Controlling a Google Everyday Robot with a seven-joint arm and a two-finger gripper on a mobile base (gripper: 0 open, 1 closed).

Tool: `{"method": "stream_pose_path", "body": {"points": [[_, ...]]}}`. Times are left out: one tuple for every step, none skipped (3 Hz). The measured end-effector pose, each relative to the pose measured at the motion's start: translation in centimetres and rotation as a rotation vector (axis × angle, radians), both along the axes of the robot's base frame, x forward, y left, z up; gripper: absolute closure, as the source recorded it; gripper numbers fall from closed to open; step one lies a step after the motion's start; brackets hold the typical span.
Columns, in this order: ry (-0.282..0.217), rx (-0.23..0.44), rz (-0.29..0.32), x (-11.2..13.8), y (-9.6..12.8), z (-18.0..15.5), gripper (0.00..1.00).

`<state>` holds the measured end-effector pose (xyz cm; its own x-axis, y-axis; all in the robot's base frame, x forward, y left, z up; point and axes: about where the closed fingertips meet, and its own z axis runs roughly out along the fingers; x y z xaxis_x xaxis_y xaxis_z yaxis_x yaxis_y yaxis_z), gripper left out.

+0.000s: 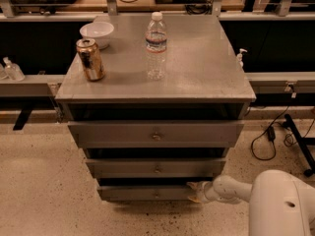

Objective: Open bottom drawer

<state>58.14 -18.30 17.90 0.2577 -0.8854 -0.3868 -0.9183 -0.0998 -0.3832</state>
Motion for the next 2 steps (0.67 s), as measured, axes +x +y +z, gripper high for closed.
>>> {"method": "stream_pose_path", "body": {"points": [[0.0,0.0,0.0,0.05,-0.01,0.0,0.8],[0.0,0.0,0.0,0.05,-0.01,0.24,0.79]]}}
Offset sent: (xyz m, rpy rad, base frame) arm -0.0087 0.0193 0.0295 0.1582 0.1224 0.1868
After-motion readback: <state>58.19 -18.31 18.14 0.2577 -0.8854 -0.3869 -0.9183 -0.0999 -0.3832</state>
